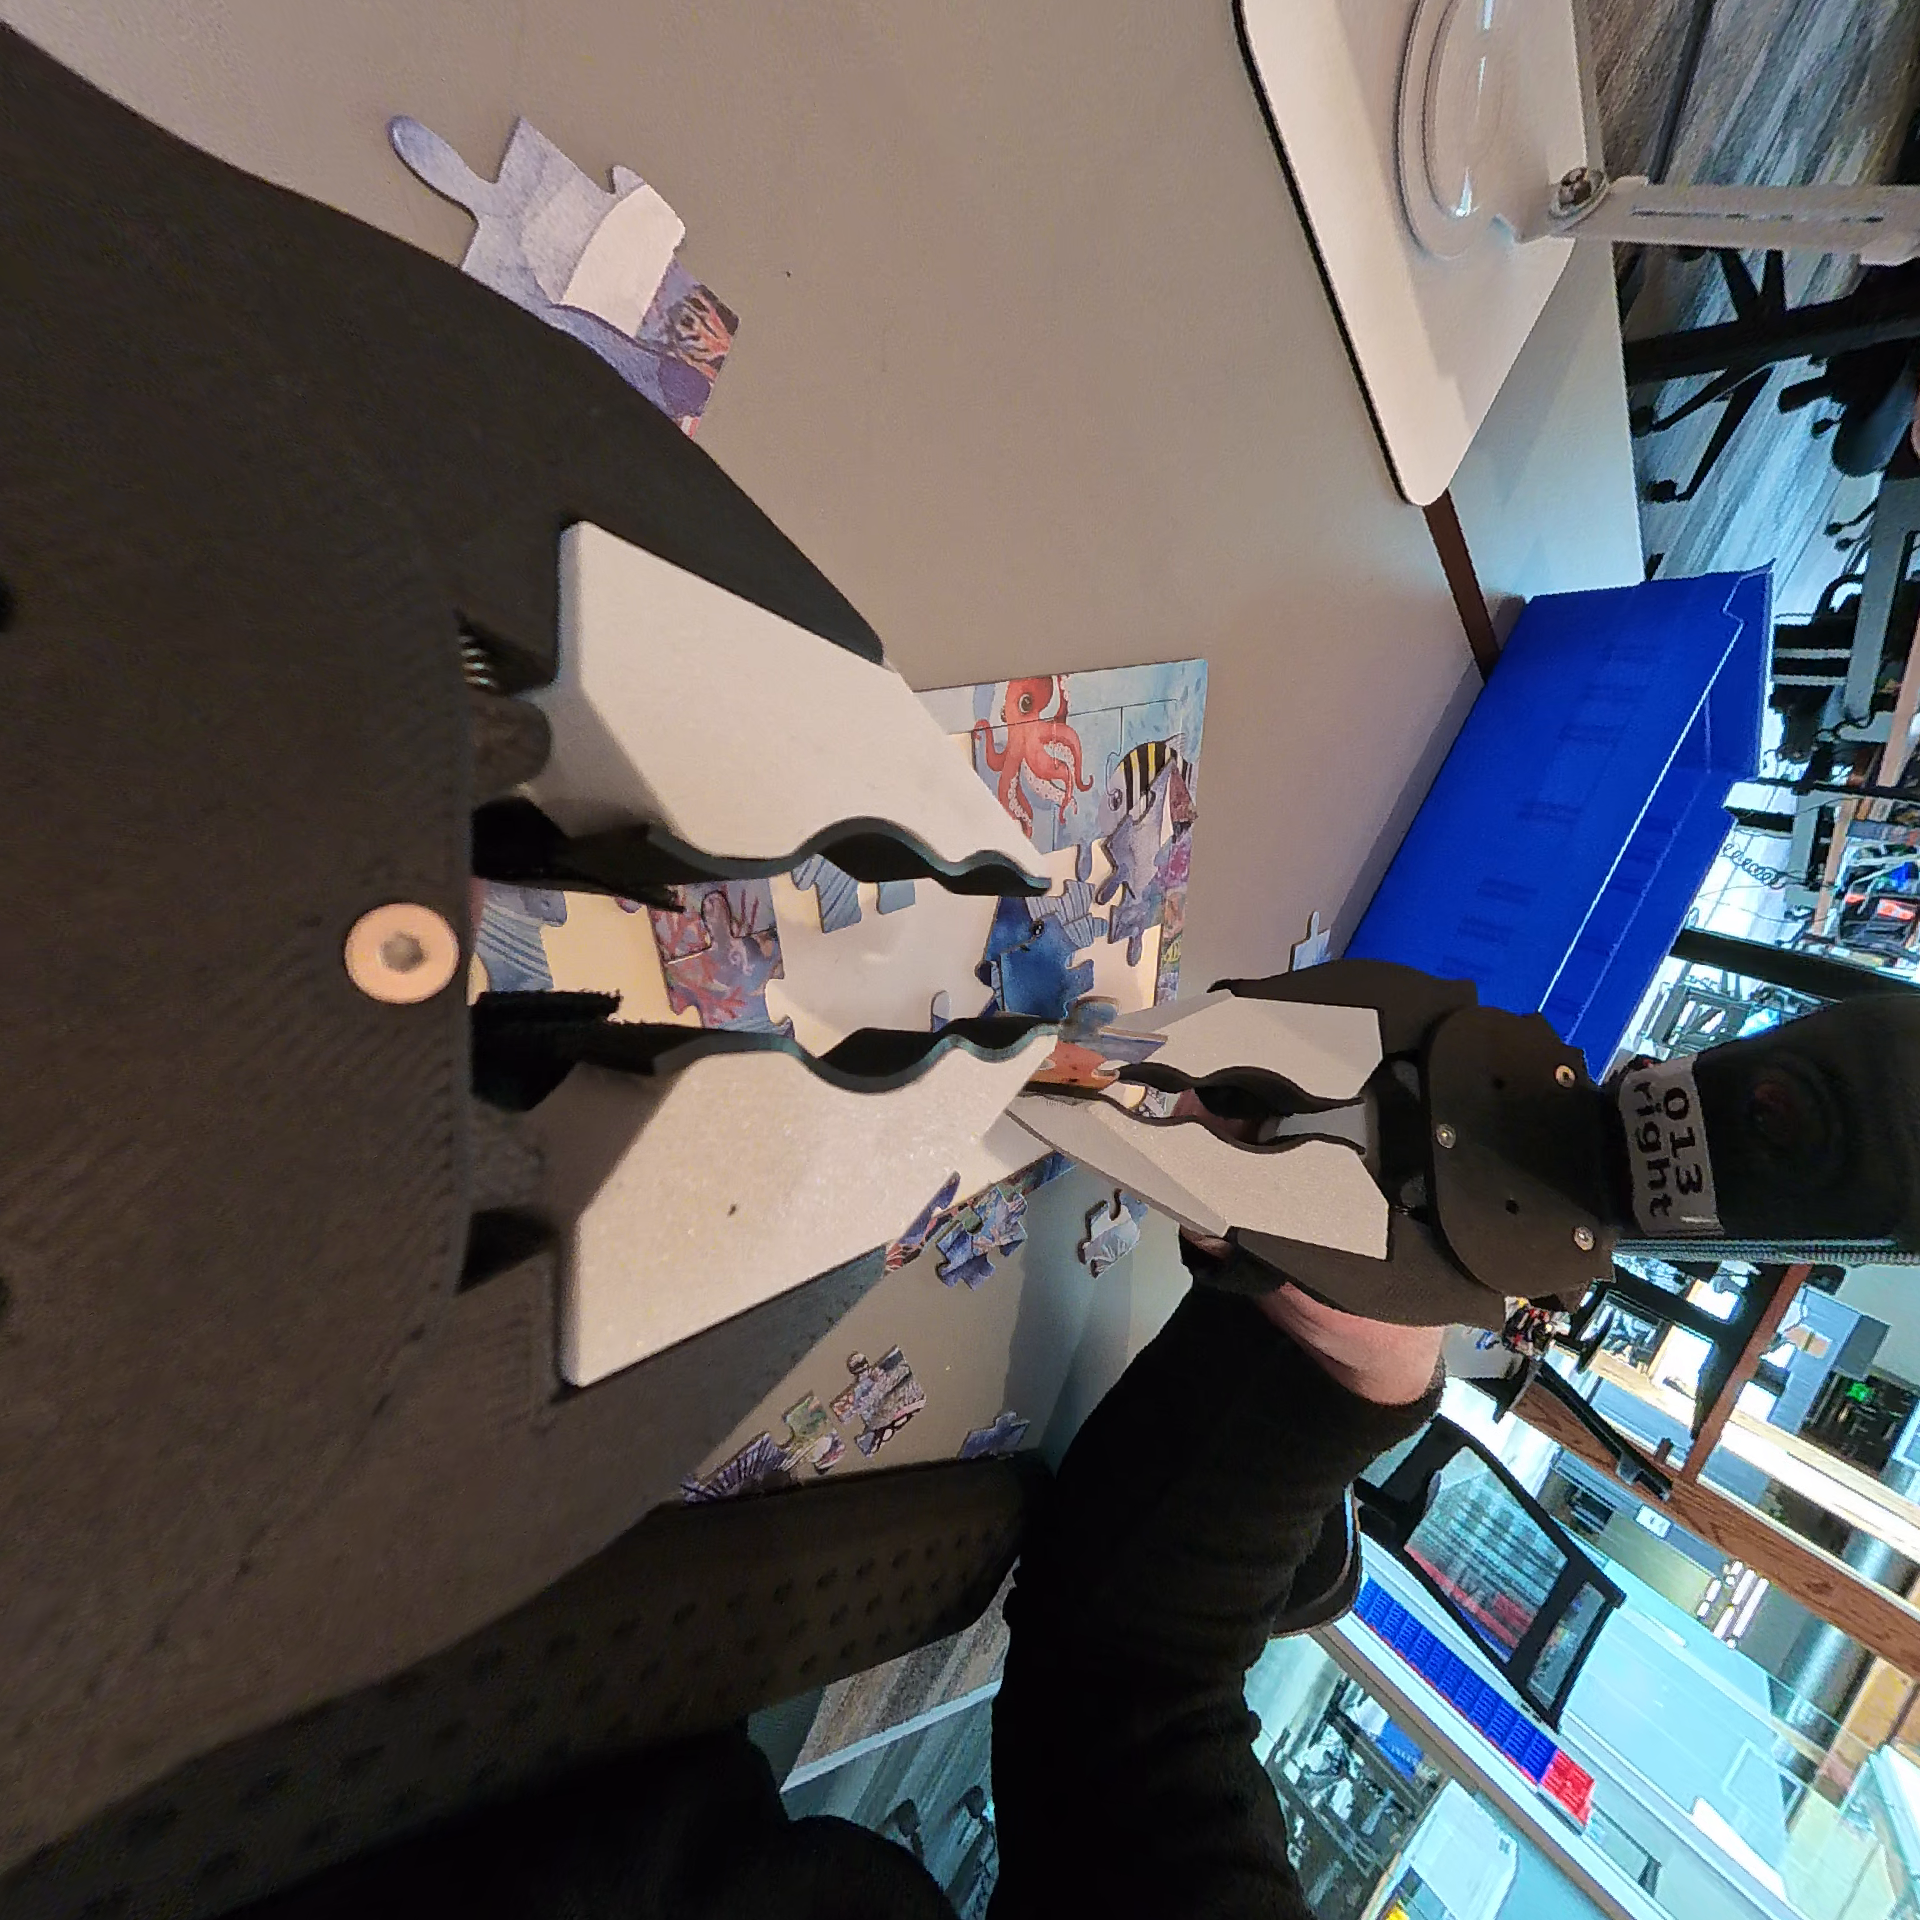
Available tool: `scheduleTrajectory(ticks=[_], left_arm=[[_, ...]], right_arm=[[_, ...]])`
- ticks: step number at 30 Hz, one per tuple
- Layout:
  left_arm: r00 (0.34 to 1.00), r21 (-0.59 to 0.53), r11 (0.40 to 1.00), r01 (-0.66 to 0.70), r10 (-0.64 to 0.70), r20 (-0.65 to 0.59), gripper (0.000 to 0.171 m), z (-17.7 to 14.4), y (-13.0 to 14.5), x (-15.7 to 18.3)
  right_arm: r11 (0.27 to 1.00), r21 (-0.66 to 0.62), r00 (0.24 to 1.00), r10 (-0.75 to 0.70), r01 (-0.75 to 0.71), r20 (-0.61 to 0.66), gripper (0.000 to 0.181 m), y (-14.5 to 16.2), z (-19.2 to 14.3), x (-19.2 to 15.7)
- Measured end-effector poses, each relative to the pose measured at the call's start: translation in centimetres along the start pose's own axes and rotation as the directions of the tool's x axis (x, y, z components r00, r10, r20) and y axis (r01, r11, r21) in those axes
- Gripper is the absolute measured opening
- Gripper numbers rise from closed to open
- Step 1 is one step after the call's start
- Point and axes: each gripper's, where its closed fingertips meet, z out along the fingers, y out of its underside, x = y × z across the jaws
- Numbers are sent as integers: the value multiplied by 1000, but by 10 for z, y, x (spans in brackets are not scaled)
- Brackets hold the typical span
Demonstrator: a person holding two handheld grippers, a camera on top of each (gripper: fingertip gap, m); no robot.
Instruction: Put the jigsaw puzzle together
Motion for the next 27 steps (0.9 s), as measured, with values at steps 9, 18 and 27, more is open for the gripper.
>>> scheduleTrajectory(ticks=[9, 18, 27], left_arm=[[999, -52, 998, -41, 43, 28, 19, 1, 8, -2], [997, -69, 996, -58, 62, 43, 16, 2, 11, -4], [997, -65, 996, -65, 68, 45, 16, 3, 10, -5]], right_arm=[[1000, -24, 1000, -1, 1, -25, 0, 4, 2, 4], [999, -36, 999, -10, 9, -47, 0, 5, 2, 7], [999, -35, 999, -15, 13, -52, 0, 5, 1, 7]])
